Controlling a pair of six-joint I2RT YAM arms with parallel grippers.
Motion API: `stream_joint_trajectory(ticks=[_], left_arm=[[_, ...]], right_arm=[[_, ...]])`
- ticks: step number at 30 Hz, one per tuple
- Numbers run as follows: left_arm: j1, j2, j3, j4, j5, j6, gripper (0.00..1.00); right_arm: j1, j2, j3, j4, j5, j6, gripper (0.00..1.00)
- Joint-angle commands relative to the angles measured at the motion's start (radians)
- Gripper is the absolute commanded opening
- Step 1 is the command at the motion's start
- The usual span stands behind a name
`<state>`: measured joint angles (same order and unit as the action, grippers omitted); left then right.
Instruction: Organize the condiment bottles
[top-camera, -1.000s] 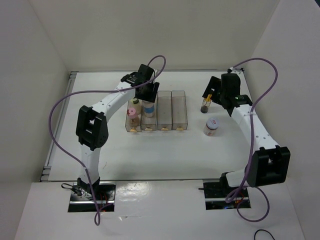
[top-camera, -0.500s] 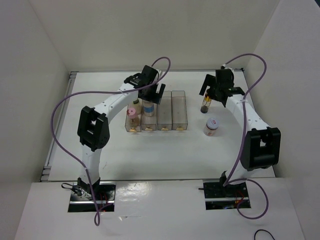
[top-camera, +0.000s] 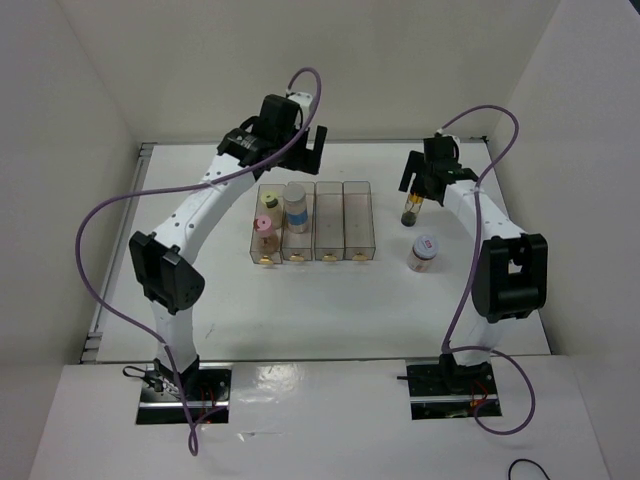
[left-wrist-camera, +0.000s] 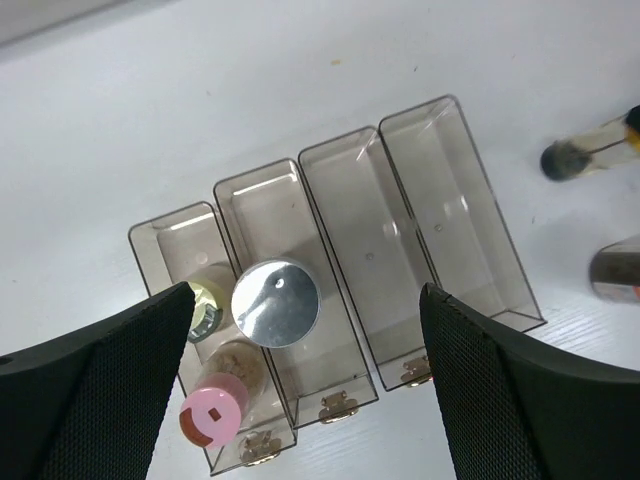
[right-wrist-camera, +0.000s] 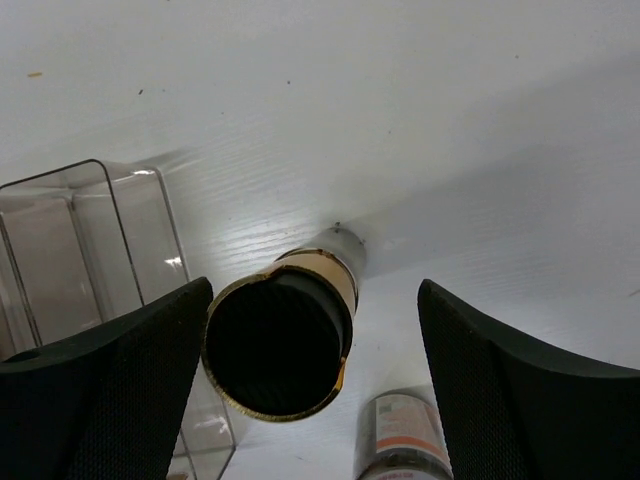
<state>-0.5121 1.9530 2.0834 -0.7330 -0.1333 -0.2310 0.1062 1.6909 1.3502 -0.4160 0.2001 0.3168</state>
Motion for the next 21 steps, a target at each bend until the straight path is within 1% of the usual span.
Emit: stream_joint_trajectory(ticks=[1, 2, 5, 6, 8, 9, 16, 17, 18, 21], left_arm=[[0.000, -0.077, 0.035, -0.005, -0.008, 0.018, 0.99], [0.000, -0.077, 0.035, -0.005, -0.018, 0.018, 0.99], [0.000, -0.086, 0.024, -0.005, -0.028, 0.018, 0.99], [0.000, -0.095, 0.012, -0.005, -0.037, 0.018, 0.99], [0.000, -0.095, 0.001, -0.005, -0.037, 0.018, 0.99], [0.000, -0.104, -0.009, -0.005, -0.037, 0.009, 0.99], [0.000, -0.124, -0.042, -0.005, -0.037, -0.001, 0.99], [0.000, -0.124, -0.052, -0.005, -0.037, -0.001, 0.99], [0.000, -0.124, -0.052, -0.005, -0.046, -0.001, 0.99], [0.000, -0.134, -0.074, 0.006, -0.046, -0.010, 0.99]], right_arm=[[0.003, 0.019, 0.050, 0.036, 0.036, -0.022, 0.87], [0.003, 0.032, 0.061, 0.036, 0.036, -0.022, 0.84], [0.012, 0.041, 0.070, 0.026, 0.061, -0.022, 0.83], [0.023, 0.041, 0.070, 0.026, 0.061, -0.022, 0.79], [0.023, 0.050, 0.070, 0.026, 0.071, -0.022, 0.78], [0.023, 0.050, 0.070, 0.026, 0.071, -0.022, 0.74], [0.041, 0.069, 0.070, 0.017, 0.081, -0.022, 0.61], [0.041, 0.069, 0.070, 0.017, 0.081, -0.022, 0.59], [0.041, 0.079, 0.079, 0.017, 0.081, -0.022, 0.54], [0.050, 0.079, 0.079, 0.008, 0.081, -0.022, 0.48]])
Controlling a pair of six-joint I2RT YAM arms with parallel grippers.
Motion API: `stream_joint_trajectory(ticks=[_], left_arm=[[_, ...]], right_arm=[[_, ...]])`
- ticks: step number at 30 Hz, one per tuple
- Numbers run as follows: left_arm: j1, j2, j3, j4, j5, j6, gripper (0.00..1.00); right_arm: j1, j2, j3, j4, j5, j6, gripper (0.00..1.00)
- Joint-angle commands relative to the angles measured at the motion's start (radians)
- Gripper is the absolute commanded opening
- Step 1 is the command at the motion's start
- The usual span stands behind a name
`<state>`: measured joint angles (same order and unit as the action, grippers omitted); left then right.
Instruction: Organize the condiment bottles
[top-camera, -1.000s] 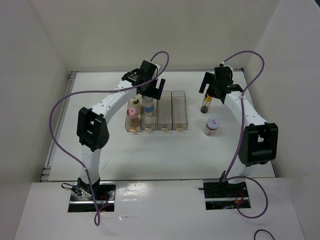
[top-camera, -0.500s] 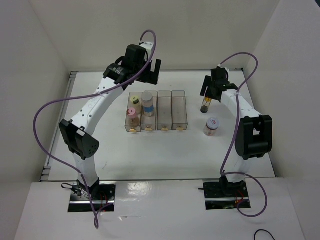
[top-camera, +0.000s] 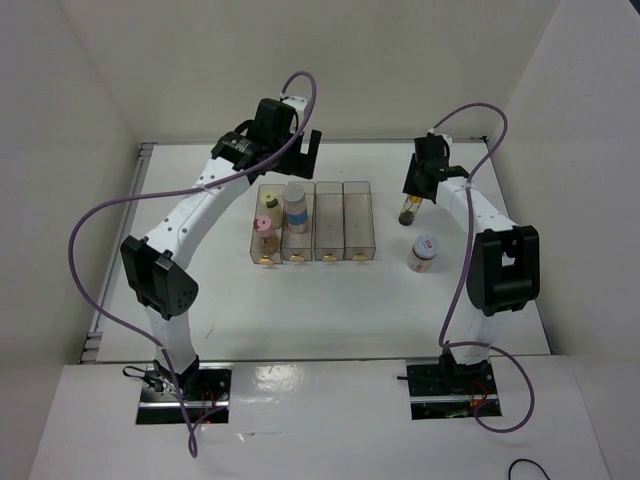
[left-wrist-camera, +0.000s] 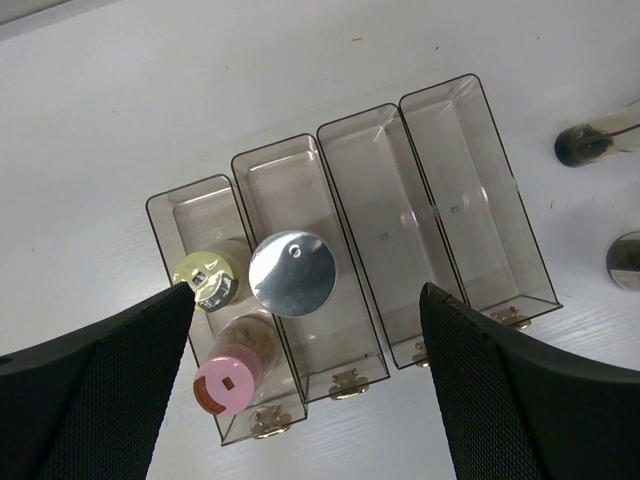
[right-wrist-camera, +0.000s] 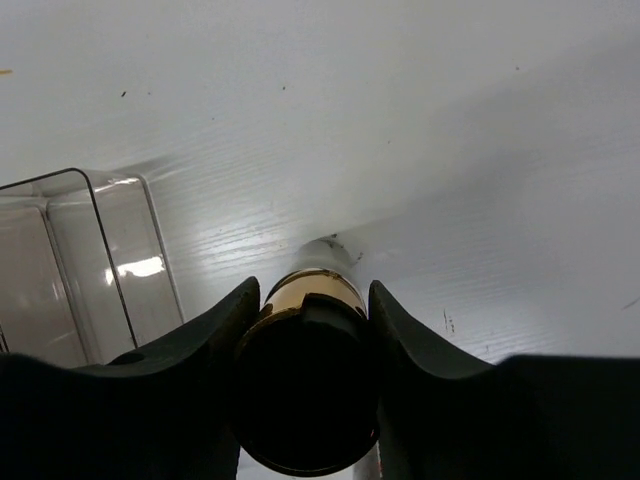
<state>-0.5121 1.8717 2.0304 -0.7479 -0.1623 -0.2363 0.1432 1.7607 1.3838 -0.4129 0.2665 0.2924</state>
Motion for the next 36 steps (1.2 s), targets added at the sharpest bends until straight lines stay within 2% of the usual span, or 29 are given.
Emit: stream_joint_trajectory(ticks=[1, 5, 12, 14, 18, 22, 27, 31, 36], left_arm=[[0.000, -0.062, -0.021, 0.021, -0.026, -0.005, 0.99], [0.000, -0.072, -0.042, 0.021, -0.026, -0.005, 0.99], [0.000, -0.100, -0.071, 0.030, -0.072, -0.026, 0.99], [0.000, -0.100, -0.072, 0.015, -0.142, -0.052, 0.99], [0.073, -0.156, -0.108, 0.005, -0.187, -0.148, 0.99], [0.191, -0.253, -0.301, 0.082, -0.149, -0.187, 0.99], [0.349, -0.354, -0.448, 0.119, -0.099, -0.201, 0.99], [0.424, -0.388, -0.542, 0.128, -0.048, -0.201, 0.99], [0.446, -0.479, -0.665, 0.168, -0.036, -0.221, 0.99]], right_arm=[[0.013, 0.019, 0.046, -0.006, 0.014, 0.013, 0.39], [0.033, 0.019, 0.084, -0.043, 0.048, 0.022, 0.23], [0.079, -0.032, 0.188, -0.135, 0.109, 0.022, 0.19], [0.090, -0.073, 0.222, -0.155, 0.083, 0.013, 0.19], [0.148, -0.136, 0.277, -0.176, 0.051, 0.002, 0.19], [0.269, -0.178, 0.308, -0.167, 0.051, 0.002, 0.19], [0.403, -0.190, 0.308, -0.139, 0.089, 0.013, 0.19], [0.449, -0.146, 0.295, -0.130, 0.068, 0.027, 0.19], [0.483, -0.125, 0.236, -0.075, 0.034, 0.027, 0.20]])
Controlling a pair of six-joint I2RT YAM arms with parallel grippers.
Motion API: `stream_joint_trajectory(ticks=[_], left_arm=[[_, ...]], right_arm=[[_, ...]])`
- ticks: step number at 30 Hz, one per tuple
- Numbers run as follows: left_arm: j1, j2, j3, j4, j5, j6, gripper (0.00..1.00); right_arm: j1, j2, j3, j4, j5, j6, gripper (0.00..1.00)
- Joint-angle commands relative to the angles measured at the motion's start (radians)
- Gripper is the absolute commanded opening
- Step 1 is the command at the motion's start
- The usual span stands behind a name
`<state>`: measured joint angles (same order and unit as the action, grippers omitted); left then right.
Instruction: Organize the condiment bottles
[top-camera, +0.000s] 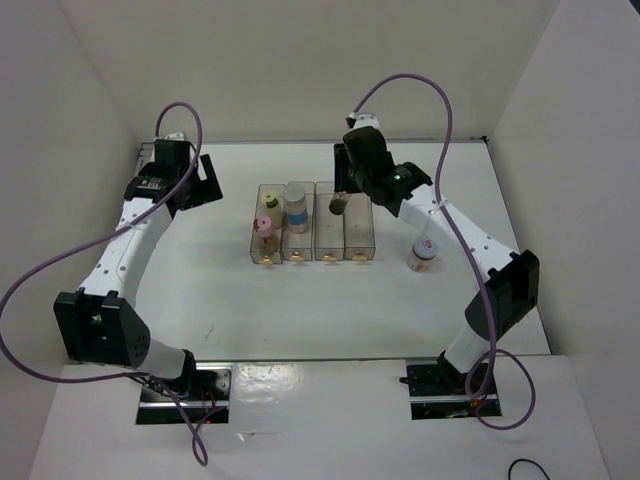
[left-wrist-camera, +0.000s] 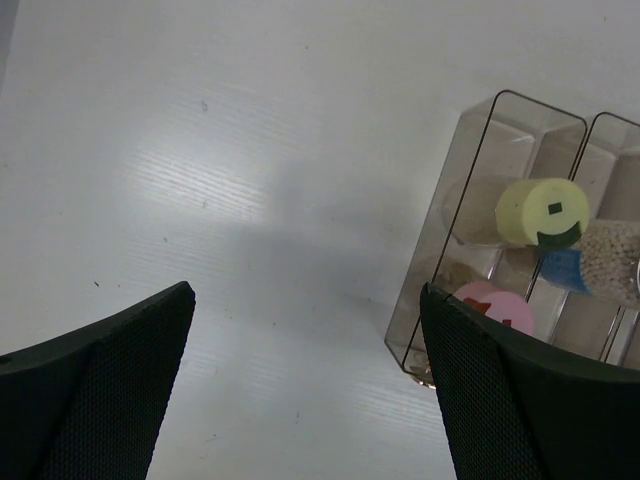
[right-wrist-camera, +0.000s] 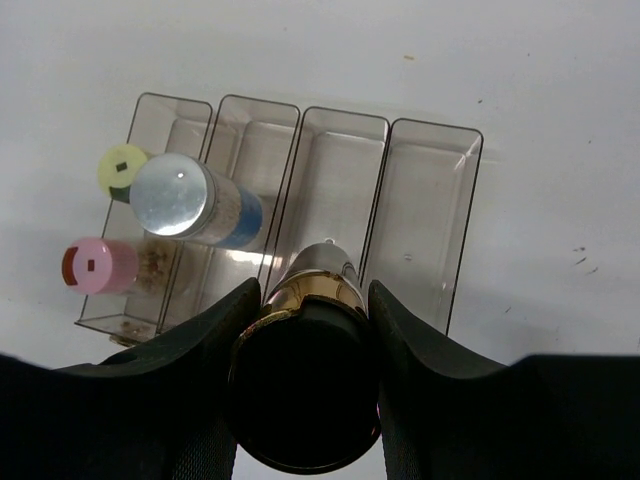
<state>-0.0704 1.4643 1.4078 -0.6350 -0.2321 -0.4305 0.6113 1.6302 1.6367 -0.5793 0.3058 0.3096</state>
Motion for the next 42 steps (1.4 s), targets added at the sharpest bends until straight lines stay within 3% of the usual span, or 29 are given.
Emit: stream_joint_trajectory(ticks=[1, 10, 17, 26, 29, 38, 42], left_arm=[[0.014, -0.087, -0.061, 0.067, 0.034, -0.027, 0.99], [0.024, -0.217, -0.142, 0.067, 0.024, -0.036, 0.99], [0.024, -0.226, -0.190, 0.067, 0.042, -0.045, 0.99], [0.034, -0.246, -0.211, 0.077, 0.051, -0.045, 0.99], [0.034, -0.256, -0.224, 0.077, 0.051, -0.045, 0.99], [0.034, -0.283, -0.251, 0.077, 0.060, -0.045, 0.99], [0.034, -0.302, -0.260, 0.077, 0.070, -0.045, 0.99]], right_arm=[[0.015, 0.016, -0.035, 0.101, -0.016, 0.010, 0.20], [0.033, 0.089, -0.083, 0.170, -0.016, 0.000, 0.20], [0.042, 0.132, -0.161, 0.277, 0.027, -0.009, 0.20], [0.051, 0.195, -0.161, 0.289, 0.049, -0.009, 0.20], [0.051, 0.206, -0.161, 0.289, 0.049, -0.009, 0.28], [0.051, 0.226, -0.161, 0.279, 0.049, 0.009, 0.83], [0.051, 0.201, -0.150, 0.243, 0.049, 0.010, 0.98]])
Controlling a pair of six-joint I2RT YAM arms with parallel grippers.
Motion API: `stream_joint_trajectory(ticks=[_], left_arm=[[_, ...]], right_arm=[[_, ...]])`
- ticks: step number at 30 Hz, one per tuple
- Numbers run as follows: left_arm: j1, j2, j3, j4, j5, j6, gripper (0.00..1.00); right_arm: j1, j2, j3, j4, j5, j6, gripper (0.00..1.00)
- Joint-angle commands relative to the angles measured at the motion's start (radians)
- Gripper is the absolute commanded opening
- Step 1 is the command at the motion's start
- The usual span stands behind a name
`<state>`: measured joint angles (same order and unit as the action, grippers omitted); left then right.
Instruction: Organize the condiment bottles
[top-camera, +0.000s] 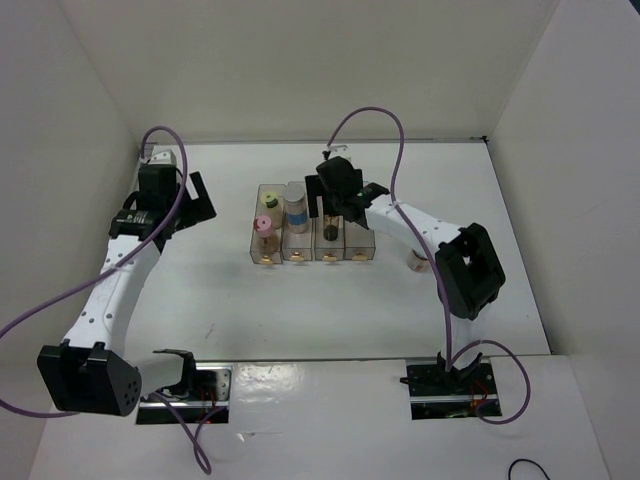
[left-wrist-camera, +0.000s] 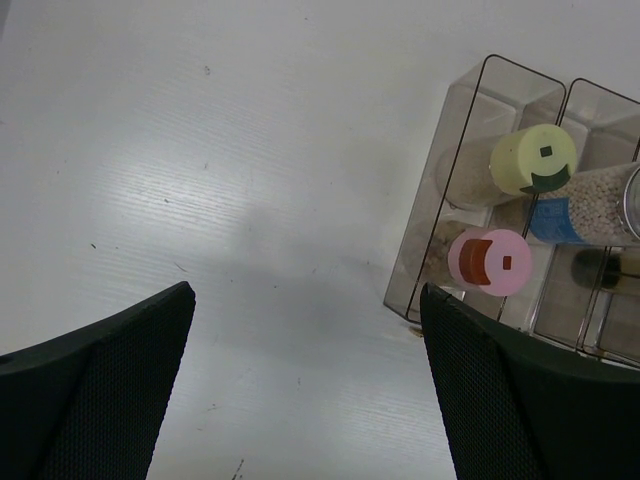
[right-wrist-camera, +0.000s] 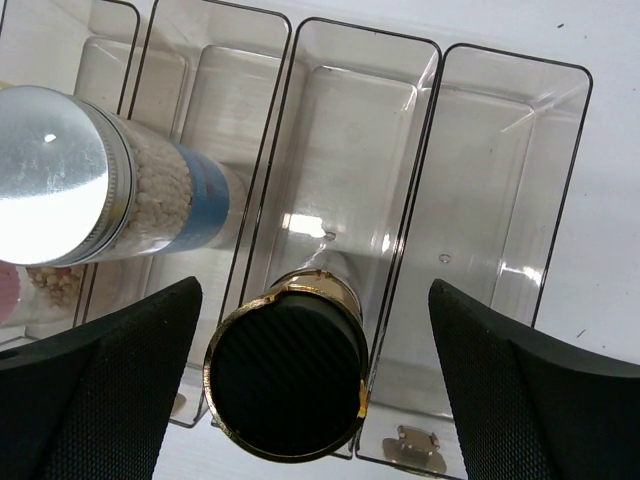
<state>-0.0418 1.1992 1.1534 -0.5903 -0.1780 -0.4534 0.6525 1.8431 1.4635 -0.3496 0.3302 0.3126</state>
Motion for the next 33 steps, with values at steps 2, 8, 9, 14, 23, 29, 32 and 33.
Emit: stream_joint_trajectory(ticks=[2, 8, 9, 14, 23, 29, 32, 33], left_arm=[[0.005, -0.047, -0.015, 0.032, 0.024, -0.022, 0.99], [0.005, -0.056, -0.044, 0.053, 0.072, -0.022, 0.99], [0.005, -0.043, -0.044, 0.066, 0.090, -0.022, 0.99], [0.005, 0.048, -0.075, 0.089, 0.186, -0.050, 0.99], [0.005, 0.134, -0.086, 0.107, 0.175, -0.080, 0.99], [0.005, 0.152, -0.086, 0.107, 0.184, -0.080, 0.99], [0.005, 0.161, -0.086, 0.107, 0.175, -0.071, 1.00], [0.005, 0.161, -0.086, 0.107, 0.175, -0.071, 1.00]], right_arm=[[0.010, -0.047, 0.023, 0.000, 0.024, 0.006, 0.98], [0.010, -0.223, 0.041, -0.057, 0.038, 0.049, 0.98], [0.010, -0.252, 0.041, -0.066, 0.067, 0.049, 0.98], [0.010, -0.465, -0.052, -0.089, 0.179, 0.049, 0.98], [-0.433, -0.647, -0.385, -0.146, -0.011, 0.190, 0.98], [-0.481, -0.535, -0.385, -0.215, -0.002, 0.213, 0.98], [-0.481, -0.457, -0.376, -0.249, -0.002, 0.235, 0.98], [-0.481, -0.447, -0.376, -0.261, -0.002, 0.244, 0.98]])
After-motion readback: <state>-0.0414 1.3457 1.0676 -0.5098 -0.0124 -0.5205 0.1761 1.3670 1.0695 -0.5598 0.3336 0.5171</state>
